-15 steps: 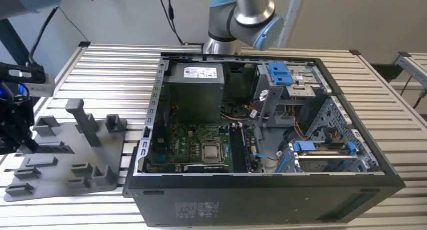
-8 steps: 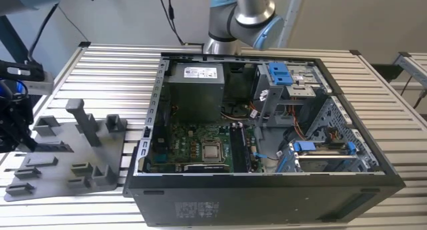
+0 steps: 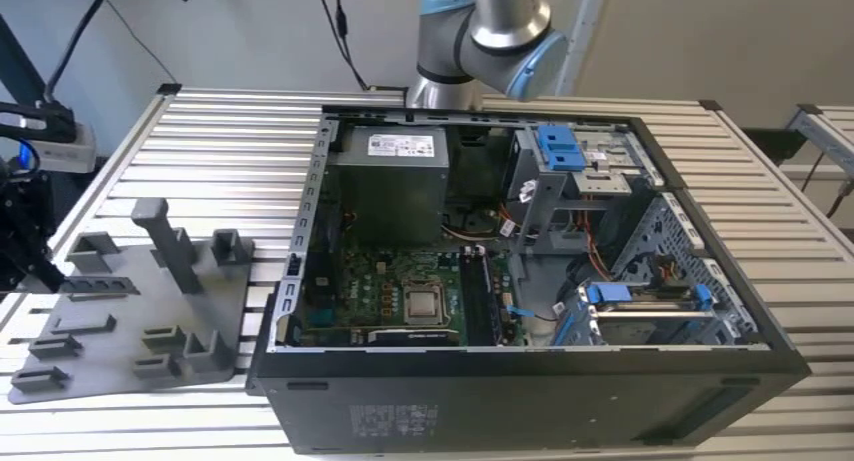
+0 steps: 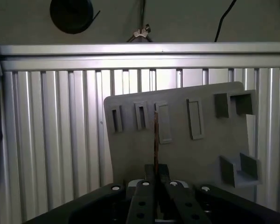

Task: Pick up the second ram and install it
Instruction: 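Pick up the second ram and move it above second insertion slot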

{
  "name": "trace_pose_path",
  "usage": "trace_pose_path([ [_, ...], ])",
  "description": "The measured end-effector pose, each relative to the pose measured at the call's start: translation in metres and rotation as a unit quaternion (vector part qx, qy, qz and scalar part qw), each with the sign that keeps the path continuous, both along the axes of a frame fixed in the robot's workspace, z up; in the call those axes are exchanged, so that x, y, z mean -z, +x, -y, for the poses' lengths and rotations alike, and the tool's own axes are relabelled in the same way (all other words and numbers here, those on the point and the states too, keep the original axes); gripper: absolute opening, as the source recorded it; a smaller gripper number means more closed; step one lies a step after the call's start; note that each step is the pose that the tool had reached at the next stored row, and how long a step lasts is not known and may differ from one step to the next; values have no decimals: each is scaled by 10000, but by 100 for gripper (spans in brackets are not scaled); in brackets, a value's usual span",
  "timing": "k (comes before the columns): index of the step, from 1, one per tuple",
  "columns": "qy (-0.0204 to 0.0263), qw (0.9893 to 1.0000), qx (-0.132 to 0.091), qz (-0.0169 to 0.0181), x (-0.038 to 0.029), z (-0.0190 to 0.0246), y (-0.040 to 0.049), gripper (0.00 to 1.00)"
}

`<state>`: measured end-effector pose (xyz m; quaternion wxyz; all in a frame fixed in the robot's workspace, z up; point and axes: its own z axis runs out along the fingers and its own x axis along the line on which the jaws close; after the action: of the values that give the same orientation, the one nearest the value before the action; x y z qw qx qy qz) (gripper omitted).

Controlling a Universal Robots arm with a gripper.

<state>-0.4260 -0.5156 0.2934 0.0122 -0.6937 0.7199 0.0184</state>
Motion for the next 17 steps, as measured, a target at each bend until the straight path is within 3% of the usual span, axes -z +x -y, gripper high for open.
trace_pose_path([
  [7, 6, 10000, -1, 1, -212, 1, -3, 15],
  [17, 12, 10000, -1, 0, -654, 1, -4, 15],
])
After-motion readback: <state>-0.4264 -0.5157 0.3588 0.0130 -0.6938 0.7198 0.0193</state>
